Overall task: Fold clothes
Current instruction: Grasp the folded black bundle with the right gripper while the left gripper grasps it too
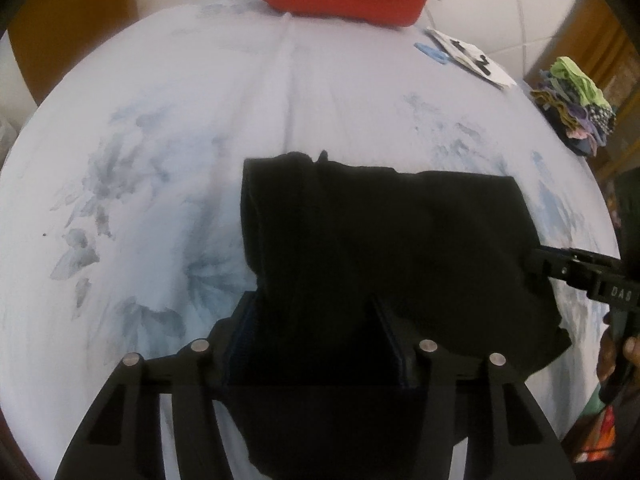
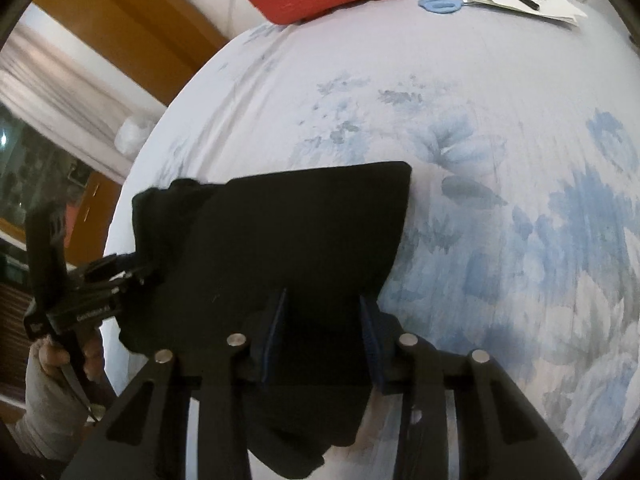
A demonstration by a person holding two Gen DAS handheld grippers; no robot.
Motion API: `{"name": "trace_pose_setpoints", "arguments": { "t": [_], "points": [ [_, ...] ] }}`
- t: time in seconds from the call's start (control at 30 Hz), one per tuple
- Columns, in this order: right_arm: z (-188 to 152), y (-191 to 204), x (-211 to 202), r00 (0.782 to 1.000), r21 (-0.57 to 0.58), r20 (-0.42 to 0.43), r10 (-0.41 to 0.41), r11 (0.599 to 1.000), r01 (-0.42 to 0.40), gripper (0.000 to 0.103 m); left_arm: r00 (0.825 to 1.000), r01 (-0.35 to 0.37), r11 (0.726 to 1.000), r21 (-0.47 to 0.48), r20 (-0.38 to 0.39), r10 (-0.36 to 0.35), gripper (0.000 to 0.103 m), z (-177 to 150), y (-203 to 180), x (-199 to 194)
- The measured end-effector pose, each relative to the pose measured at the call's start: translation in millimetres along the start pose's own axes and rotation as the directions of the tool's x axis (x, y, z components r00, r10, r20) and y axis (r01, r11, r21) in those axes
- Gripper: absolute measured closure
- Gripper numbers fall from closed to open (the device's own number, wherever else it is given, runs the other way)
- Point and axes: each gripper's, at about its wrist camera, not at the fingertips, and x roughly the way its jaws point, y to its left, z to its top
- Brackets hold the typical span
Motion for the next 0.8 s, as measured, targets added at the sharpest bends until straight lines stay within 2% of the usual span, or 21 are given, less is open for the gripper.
{"name": "trace_pose_setpoints", "arguments": {
  "t": [0.07,0.1,0.17,0.27,0.33,0.43,0.5,0.6,0.67,0.73,0.8],
  "points": [
    [0.6,6.4,1.8,0.999,-0.036,-0.002,-0.032,0.999,0.032,0.067,1.000,-0.001,1.000,-0.003,-0.005,0.001,0.055,-0.2,-2.7,-1.7],
    [0.2,11.4,2.8,0.998,-0.057,-0.015,-0.059,0.997,0.058,0.067,1.000,-0.004,1.000,0.004,-0.005,0.004,0.065,-1.1,-6.0,-4.7],
    [-2.7,18.1,3.3,0.996,-0.079,-0.060,-0.070,0.995,0.065,0.071,1.000,-0.025,0.999,0.035,0.002,0.025,0.068,-3.6,-13.5,-10.3],
    [-7.9,18.2,1.6,0.994,-0.107,-0.065,-0.092,0.991,0.084,0.072,0.999,-0.033,0.999,0.038,-0.011,0.033,0.068,-2.6,-12.7,-5.2],
    [-5.1,13.8,1.2,0.994,-0.080,-0.060,-0.094,0.993,0.089,0.072,1.000,-0.017,1.000,0.014,-0.017,0.018,0.060,-0.7,-7.8,-0.9],
    [-3.1,18.5,3.4,0.991,-0.107,-0.051,-0.120,0.988,0.114,0.068,1.000,0.002,1.000,-0.001,-0.014,-0.002,0.056,0.8,-3.6,2.0],
    [-3.6,26.0,5.7,0.987,-0.158,-0.039,-0.156,0.976,0.148,0.065,1.000,0.002,1.000,0.004,-0.018,-0.002,0.056,1.1,-3.3,2.9],
    [-6.2,27.4,3.4,0.979,-0.157,-0.030,-0.203,0.968,0.196,0.065,1.000,0.000,1.000,0.002,-0.024,0.000,0.056,1.3,-3.4,3.3],
    [-8.2,21.0,-1.2,0.976,-0.132,-0.005,-0.216,0.968,0.213,0.063,1.000,-0.001,1.000,0.001,-0.025,0.001,0.056,1.1,-3.8,3.5],
    [-7.3,16.5,-0.8,0.978,-0.118,-0.003,-0.209,0.971,0.207,0.055,1.000,-0.005,1.000,0.001,-0.022,0.005,0.056,0.5,-4.3,3.5],
    [-6.8,17.9,1.8,0.979,-0.128,0.006,-0.203,0.971,0.202,0.054,1.000,-0.008,1.000,0.003,-0.021,0.008,0.056,0.5,-4.7,3.6]
  ]
}}
